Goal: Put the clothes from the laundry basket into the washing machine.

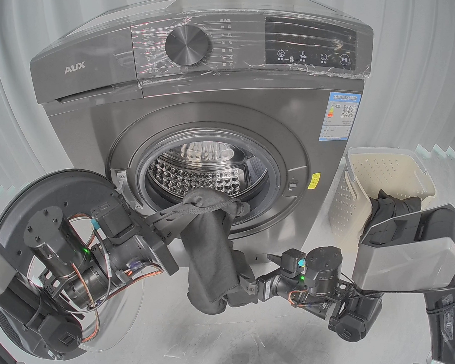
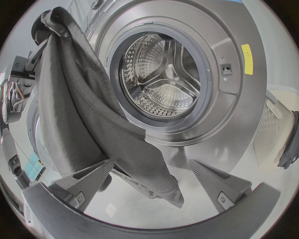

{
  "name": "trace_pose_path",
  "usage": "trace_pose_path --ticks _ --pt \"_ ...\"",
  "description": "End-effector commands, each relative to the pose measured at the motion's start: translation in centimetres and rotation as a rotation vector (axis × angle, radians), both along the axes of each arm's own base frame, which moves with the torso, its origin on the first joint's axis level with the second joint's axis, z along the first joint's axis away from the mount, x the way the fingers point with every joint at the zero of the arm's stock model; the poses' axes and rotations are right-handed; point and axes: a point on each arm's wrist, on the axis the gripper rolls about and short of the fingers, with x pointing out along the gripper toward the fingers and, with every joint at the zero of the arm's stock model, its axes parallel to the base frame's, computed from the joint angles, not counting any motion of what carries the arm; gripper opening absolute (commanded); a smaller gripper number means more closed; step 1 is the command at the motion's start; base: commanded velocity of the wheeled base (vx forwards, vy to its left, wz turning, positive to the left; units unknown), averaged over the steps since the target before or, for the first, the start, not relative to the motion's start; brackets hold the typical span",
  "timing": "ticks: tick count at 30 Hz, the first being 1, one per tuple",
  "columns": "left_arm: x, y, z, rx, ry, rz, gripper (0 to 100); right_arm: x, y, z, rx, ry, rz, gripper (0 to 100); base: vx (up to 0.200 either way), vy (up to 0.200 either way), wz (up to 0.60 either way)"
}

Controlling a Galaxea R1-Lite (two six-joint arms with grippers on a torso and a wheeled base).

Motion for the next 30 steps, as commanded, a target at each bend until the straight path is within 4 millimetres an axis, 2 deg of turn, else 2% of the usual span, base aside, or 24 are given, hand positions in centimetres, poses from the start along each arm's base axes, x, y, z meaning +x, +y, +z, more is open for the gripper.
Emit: trace_pose_path --ticks 1,10,16,20,27,28,30 --pt "0.0 0.0 0.1 -0.003 -0.004 0.0 0 1.0 -0.5 -1.1 -0.01 0.016 -0.018 100 0.0 0.0 0.0" --pt "-0.1 0.0 0.3 -0.008 -0.012 0.0 0 1.1 -0.6 -1.6 -0.01 0.032 0.025 100 0.0 0.0 0.0" --pt "-0.1 0.1 0.3 -0.007 -0.01 0.0 0 1.2 -0.1 -2.8 -0.013 0.053 0.078 100 0.0 0.0 0.0" --pt "-0.1 0.0 0.3 -0.007 -0.01 -0.002 0 2.2 0.6 -3.6 -0.003 0.051 0.103 100 0.0 0.0 0.0" --pt "-0.1 0.0 0.3 -0.008 -0.011 -0.002 0 3.3 1.3 -3.7 0.024 0.024 0.126 100 0.0 0.0 0.0" --pt "-0.1 0.0 0.4 -0.009 -0.013 -0.002 0 3.5 1.2 -3.7 0.025 0.023 0.125 0 0.0 0.0 0.0" --pt "-0.1 0.0 0.4 -0.009 -0.013 -0.003 0 3.5 1.3 -3.8 0.027 0.021 0.132 0 0.0 0.0 0.0"
